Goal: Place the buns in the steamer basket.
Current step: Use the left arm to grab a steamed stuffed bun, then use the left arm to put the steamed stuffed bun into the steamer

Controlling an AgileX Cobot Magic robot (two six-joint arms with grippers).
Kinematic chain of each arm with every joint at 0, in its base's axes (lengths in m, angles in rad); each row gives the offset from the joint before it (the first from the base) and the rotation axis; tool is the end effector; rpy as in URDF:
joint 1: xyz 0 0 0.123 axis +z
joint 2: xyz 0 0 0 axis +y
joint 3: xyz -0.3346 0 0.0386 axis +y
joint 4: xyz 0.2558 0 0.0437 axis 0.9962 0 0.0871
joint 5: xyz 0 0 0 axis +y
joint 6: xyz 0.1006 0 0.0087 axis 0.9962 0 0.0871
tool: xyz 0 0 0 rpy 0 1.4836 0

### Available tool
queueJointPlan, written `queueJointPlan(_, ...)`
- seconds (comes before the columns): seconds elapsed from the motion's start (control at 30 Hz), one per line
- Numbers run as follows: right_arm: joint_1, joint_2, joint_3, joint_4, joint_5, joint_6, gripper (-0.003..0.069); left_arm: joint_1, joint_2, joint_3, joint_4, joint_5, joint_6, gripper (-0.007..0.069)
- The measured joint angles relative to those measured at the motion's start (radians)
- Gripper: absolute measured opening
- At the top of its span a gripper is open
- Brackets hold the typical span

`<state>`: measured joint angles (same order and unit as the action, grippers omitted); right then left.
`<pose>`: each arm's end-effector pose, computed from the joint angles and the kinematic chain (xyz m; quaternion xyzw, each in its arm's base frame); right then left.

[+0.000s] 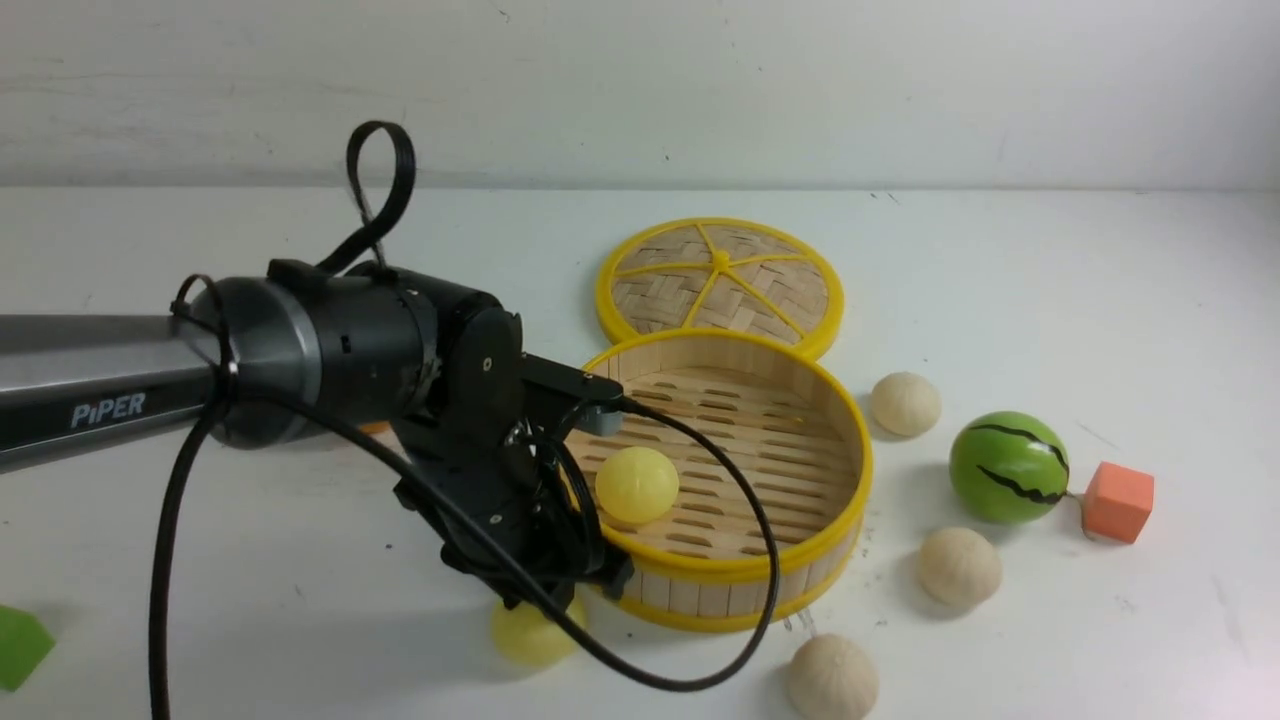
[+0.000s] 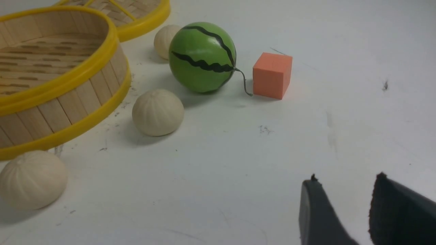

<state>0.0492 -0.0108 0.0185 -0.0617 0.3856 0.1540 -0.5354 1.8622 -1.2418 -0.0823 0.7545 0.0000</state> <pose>0.0175 -0.0015 0.1693 0.0261 0.8060 0.0338 0.5904 0.3367 -0.2064 0.2225 0.2369 0.9607 -0.0683 0.1274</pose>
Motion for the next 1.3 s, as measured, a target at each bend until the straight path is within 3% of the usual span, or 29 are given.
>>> queueJointPlan(0.13, 0.000, 0.000, 0.000, 0.000, 0.000, 0.000, 0.0239, 0.000, 0.000, -0.004, 0.000, 0.014, 0.000, 0.0089)
queueJointPlan(0.17, 0.000, 0.000, 0.000, 0.000, 0.000, 0.000, 0.0239, 0.000, 0.000, -0.009, 0.000, 0.034, 0.000, 0.0013)
queueJointPlan(0.23, 0.000, 0.000, 0.000, 0.000, 0.000, 0.000, 0.0239, 0.000, -0.007, -0.027, 0.007, 0.089, -0.011, -0.0013)
queueJointPlan(0.4, 0.000, 0.000, 0.000, 0.000, 0.000, 0.000, 0.0239, -0.021, -0.090, -0.117, 0.023, 0.214, -0.032, -0.0013)
queueJointPlan(0.57, 0.000, 0.000, 0.000, 0.000, 0.000, 0.000, 0.0239, -0.068, -0.106, -0.250, 0.002, 0.199, 0.000, -0.0013)
queueJointPlan(0.9, 0.000, 0.000, 0.000, 0.000, 0.000, 0.000, 0.0239, -0.091, 0.219, -0.549, -0.033, 0.193, 0.027, -0.0013)
queueJointPlan(1.3, 0.000, 0.000, 0.000, 0.000, 0.000, 0.000, 0.0239, -0.091, 0.277, -0.612, -0.071, 0.253, 0.072, 0.0048)
